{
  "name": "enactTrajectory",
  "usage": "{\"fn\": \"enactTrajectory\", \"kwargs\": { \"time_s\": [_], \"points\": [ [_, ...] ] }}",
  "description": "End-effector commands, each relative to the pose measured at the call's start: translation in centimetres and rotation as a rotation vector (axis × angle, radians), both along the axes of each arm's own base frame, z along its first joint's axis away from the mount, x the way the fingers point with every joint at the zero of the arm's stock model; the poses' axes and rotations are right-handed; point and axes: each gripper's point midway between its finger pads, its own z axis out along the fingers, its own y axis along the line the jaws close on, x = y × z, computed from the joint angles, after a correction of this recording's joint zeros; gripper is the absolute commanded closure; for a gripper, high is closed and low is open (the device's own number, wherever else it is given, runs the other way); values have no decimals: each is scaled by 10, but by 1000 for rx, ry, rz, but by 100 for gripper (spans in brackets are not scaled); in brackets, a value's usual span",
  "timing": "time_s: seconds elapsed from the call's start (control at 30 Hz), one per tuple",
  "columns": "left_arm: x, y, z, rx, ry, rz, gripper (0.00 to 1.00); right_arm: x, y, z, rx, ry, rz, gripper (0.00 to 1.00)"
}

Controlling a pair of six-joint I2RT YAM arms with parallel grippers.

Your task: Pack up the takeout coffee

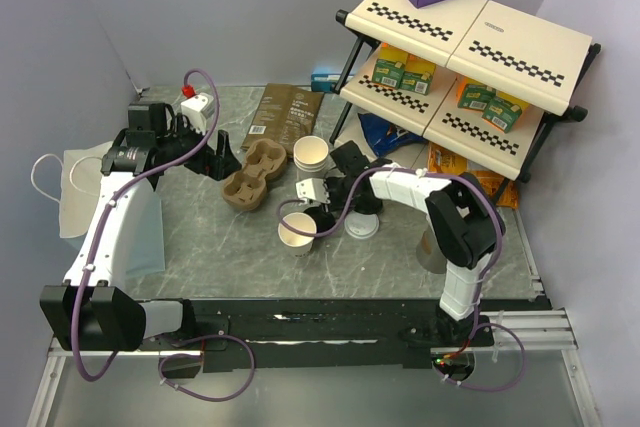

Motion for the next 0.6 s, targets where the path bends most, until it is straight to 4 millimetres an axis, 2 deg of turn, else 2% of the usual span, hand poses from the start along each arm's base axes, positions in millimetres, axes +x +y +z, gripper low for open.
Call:
{"fn": "enactTrajectory", "kwargs": {
  "time_s": [0.0,0.07,0.13,0.23,0.33,0.57],
  "points": [
    [-1,-1,25,-13,-72,-10,0,-24,5,24,55,0,107,52],
    [-2,-1,24,-16,-72,-12,1,-46,-3,33,57,26,180,52],
    [-3,-2,22,-21,-69,-13,1,-70,-2,42,106,48,271,52],
    [-3,-2,20,-25,-64,-13,1,-98,0,44,147,75,369,50],
    [-4,-2,20,-26,-61,-11,1,-106,8,38,145,65,417,50],
    [-6,0,20,-22,-57,-7,1,-101,29,21,110,20,503,55]
  ]
}}
